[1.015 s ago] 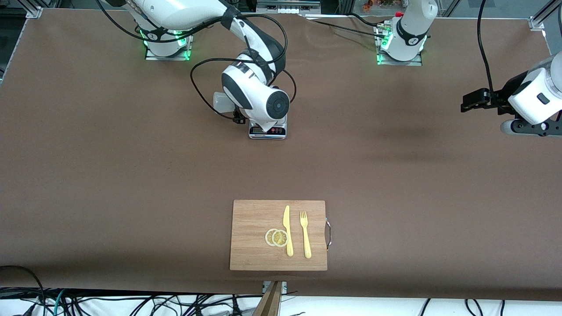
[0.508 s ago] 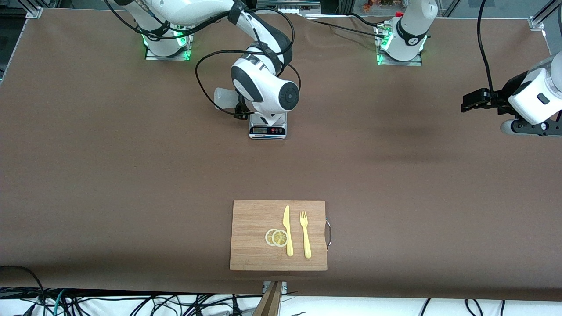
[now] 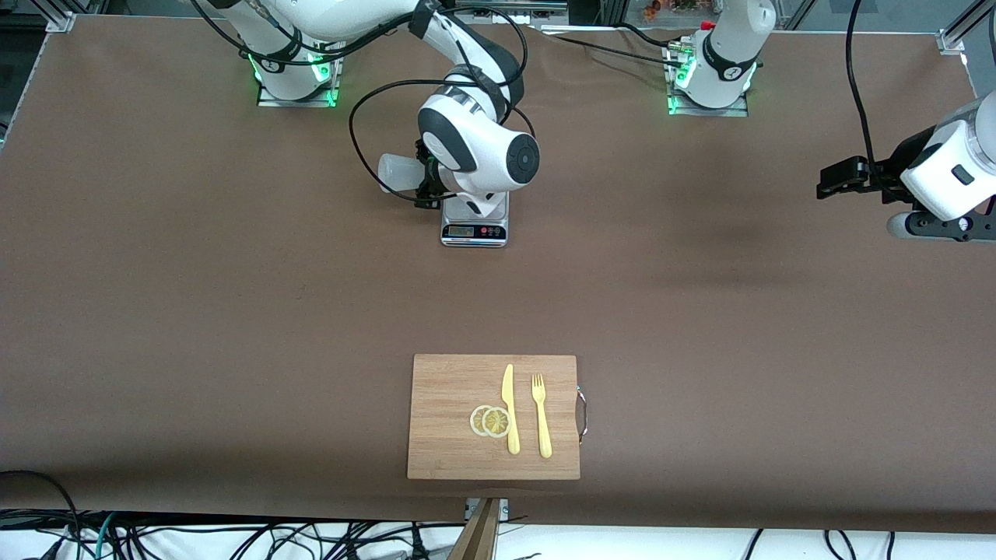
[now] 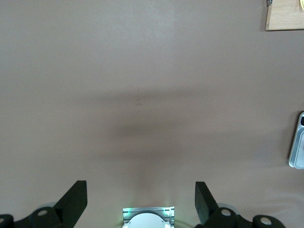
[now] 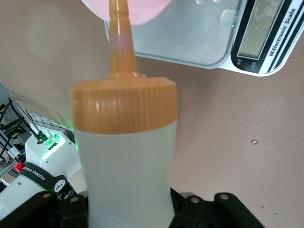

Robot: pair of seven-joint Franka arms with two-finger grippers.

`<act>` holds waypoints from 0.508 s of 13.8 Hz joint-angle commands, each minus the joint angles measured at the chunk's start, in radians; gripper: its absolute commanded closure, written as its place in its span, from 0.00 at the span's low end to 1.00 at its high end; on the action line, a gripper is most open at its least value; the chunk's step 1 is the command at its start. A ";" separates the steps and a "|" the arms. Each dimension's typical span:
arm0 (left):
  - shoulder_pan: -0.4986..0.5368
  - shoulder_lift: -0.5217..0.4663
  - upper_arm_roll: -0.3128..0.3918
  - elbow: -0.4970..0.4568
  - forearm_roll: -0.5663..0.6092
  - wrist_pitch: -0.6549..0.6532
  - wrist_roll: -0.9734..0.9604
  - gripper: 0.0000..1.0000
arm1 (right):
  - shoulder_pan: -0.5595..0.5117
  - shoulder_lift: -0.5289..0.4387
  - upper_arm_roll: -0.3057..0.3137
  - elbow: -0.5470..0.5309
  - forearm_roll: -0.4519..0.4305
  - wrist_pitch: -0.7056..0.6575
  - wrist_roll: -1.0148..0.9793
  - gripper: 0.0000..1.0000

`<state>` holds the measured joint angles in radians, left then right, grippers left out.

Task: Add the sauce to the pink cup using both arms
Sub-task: 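Tilt the bottle nozzle into the cup with the right gripper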

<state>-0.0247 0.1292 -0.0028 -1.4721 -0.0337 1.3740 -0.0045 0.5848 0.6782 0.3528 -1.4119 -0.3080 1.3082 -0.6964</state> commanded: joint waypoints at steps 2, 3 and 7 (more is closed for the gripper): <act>0.009 0.006 -0.006 0.015 0.012 -0.015 0.026 0.00 | -0.120 -0.011 0.023 0.019 0.096 0.041 -0.099 1.00; 0.009 0.007 -0.006 0.015 0.012 -0.015 0.026 0.00 | -0.150 -0.012 0.023 0.019 0.114 0.048 -0.141 1.00; 0.009 0.007 -0.006 0.015 0.012 -0.015 0.026 0.00 | -0.278 -0.017 0.017 0.039 0.240 0.083 -0.320 1.00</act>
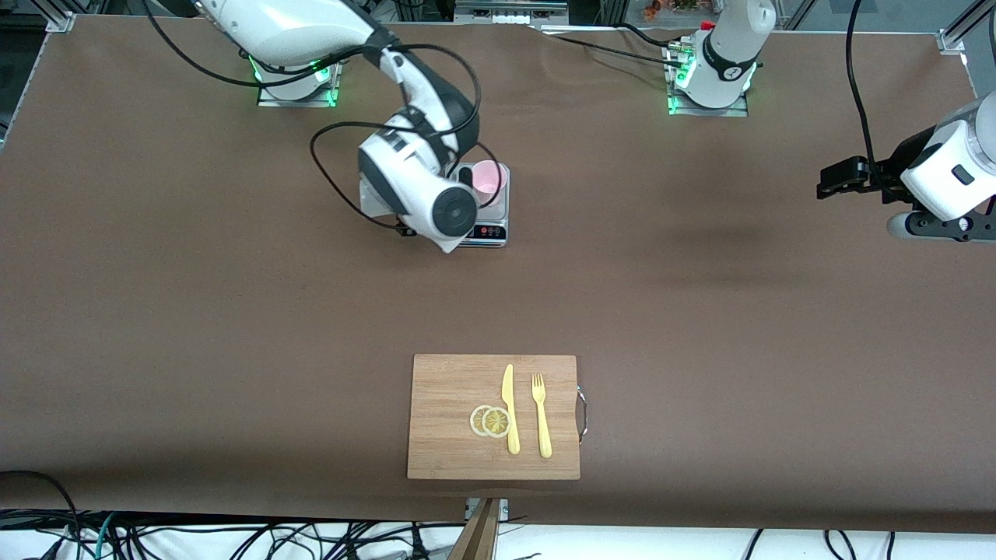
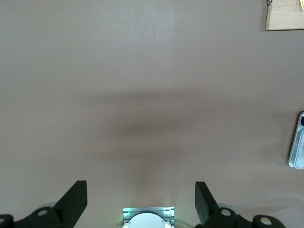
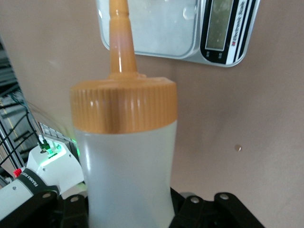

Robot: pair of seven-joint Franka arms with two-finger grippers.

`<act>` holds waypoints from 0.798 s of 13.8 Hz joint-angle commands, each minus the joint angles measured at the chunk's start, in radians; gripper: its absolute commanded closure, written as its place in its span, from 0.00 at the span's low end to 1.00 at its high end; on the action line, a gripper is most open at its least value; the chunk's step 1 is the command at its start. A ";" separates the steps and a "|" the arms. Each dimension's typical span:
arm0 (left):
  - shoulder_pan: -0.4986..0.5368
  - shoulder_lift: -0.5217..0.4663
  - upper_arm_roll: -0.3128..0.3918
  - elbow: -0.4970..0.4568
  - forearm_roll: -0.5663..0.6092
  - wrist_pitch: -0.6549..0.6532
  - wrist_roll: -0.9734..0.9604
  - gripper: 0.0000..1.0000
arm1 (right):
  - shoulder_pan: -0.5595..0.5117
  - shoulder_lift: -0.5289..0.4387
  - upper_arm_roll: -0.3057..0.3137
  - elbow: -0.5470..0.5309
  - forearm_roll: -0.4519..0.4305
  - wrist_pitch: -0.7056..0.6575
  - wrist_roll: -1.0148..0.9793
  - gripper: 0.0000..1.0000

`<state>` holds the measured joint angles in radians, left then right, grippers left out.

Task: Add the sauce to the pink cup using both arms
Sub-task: 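Carry the bottle with the right gripper back beside the scale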

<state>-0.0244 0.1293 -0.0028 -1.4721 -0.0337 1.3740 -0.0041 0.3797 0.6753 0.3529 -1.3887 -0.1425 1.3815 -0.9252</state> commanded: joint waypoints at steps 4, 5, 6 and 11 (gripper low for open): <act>0.009 0.010 -0.006 0.015 0.011 -0.015 0.026 0.00 | -0.289 -0.028 0.017 0.008 0.323 0.103 -0.301 1.00; 0.009 0.010 -0.006 0.015 0.011 -0.015 0.024 0.00 | -0.333 -0.028 0.017 0.007 0.384 0.113 -0.351 1.00; 0.008 0.010 -0.006 0.015 0.011 -0.015 0.024 0.00 | -0.378 -0.028 0.017 0.002 0.435 0.120 -0.398 1.00; 0.009 0.010 -0.006 0.015 0.011 -0.015 0.024 0.00 | -0.556 -0.019 -0.040 -0.093 0.708 0.116 -0.722 1.00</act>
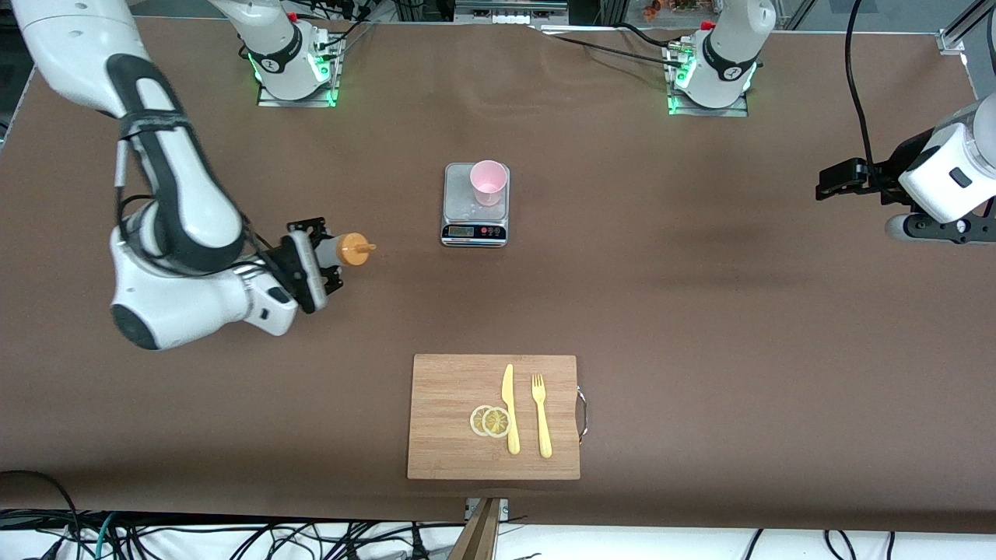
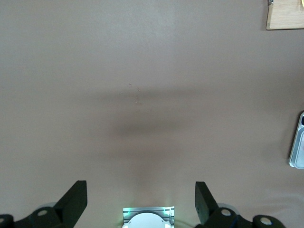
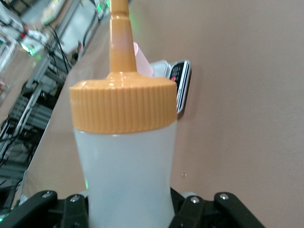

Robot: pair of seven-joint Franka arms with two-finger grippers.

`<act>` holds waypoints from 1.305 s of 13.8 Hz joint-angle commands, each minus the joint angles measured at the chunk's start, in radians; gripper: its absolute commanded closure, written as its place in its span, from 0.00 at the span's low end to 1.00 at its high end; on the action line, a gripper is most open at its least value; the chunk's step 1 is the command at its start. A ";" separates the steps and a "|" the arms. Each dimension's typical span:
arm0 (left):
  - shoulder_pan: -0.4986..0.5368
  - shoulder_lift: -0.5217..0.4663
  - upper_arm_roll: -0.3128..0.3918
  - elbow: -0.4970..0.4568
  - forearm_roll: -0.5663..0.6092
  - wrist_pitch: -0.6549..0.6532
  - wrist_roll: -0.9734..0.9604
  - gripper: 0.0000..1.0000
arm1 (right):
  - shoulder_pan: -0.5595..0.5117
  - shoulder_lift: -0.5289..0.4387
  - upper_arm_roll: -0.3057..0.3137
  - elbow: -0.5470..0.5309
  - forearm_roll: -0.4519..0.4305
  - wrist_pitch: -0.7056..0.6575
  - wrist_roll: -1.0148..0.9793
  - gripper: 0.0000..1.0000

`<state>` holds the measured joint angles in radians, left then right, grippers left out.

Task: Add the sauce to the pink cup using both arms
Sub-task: 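Carry the bottle with the right gripper back beside the scale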

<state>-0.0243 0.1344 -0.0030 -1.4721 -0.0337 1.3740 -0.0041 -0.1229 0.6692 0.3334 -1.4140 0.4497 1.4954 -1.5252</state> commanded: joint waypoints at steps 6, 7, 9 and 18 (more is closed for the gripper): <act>0.009 0.005 -0.006 0.016 0.011 -0.015 0.024 0.00 | -0.144 0.010 -0.200 -0.296 0.441 -0.079 -0.571 1.00; 0.009 0.005 -0.006 0.016 0.011 -0.015 0.024 0.00 | -0.146 0.019 -0.235 -0.315 0.451 -0.102 -0.645 1.00; 0.007 0.005 -0.008 0.016 0.011 -0.015 0.024 0.00 | -0.153 0.049 -0.290 -0.345 0.452 -0.133 -0.807 1.00; 0.007 0.005 -0.008 0.016 0.011 -0.015 0.024 0.00 | -0.158 0.145 -0.382 -0.413 0.420 -0.119 -1.116 0.71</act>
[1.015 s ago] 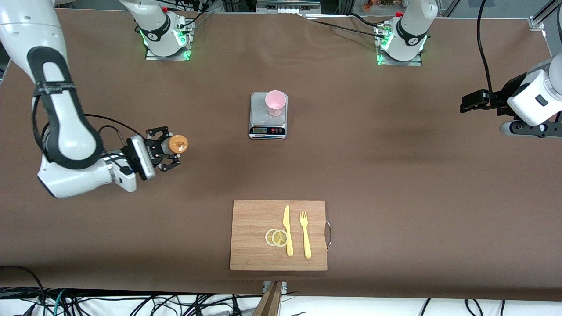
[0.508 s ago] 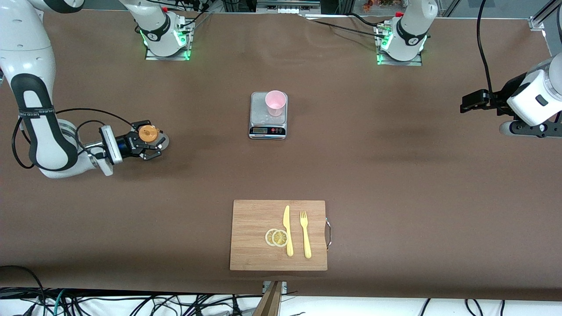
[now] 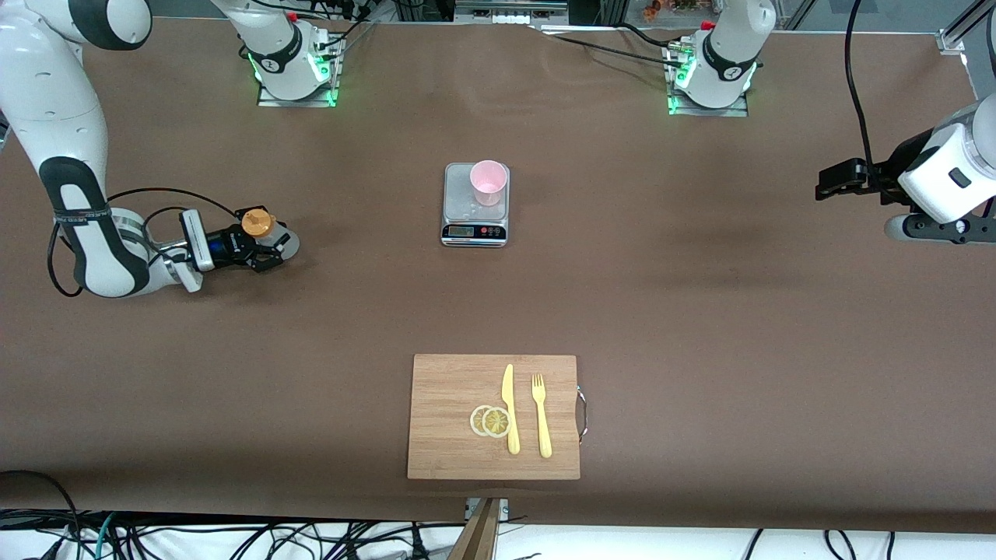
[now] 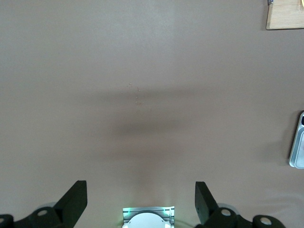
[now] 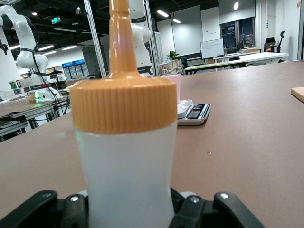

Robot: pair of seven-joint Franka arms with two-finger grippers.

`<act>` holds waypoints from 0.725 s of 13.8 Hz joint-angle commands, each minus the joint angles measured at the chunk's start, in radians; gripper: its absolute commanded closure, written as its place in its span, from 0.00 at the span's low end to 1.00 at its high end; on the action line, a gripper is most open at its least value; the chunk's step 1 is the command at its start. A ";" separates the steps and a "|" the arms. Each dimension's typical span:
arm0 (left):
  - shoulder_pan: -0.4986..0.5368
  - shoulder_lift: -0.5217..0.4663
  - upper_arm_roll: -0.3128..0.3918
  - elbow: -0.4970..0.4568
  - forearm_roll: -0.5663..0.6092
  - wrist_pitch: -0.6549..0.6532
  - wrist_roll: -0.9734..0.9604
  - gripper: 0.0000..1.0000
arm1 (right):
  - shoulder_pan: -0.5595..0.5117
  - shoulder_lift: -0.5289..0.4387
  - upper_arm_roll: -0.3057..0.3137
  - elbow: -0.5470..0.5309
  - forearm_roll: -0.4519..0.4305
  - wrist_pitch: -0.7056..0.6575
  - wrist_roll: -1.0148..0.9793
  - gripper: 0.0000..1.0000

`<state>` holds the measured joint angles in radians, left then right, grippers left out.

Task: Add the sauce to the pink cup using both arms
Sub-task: 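Carry the bottle with the right gripper back beside the scale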

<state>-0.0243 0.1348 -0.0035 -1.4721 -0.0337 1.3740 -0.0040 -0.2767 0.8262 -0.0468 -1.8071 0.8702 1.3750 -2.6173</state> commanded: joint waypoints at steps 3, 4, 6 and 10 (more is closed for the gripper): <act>0.007 0.005 -0.007 0.016 0.011 -0.015 0.024 0.00 | -0.004 -0.013 -0.005 -0.005 -0.040 0.004 -0.013 0.00; 0.007 0.005 -0.007 0.016 0.011 -0.015 0.024 0.00 | -0.004 -0.015 -0.011 0.003 -0.051 0.006 -0.013 0.00; 0.007 0.005 -0.007 0.016 0.011 -0.015 0.024 0.00 | -0.004 -0.016 -0.028 0.043 -0.120 0.016 -0.006 0.00; 0.007 0.005 -0.007 0.016 0.011 -0.015 0.024 0.00 | -0.004 -0.038 -0.050 0.130 -0.269 0.012 0.098 0.00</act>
<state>-0.0244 0.1348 -0.0037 -1.4721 -0.0337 1.3740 -0.0040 -0.2772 0.8168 -0.0869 -1.7090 0.6641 1.3935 -2.5876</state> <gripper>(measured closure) 0.000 0.000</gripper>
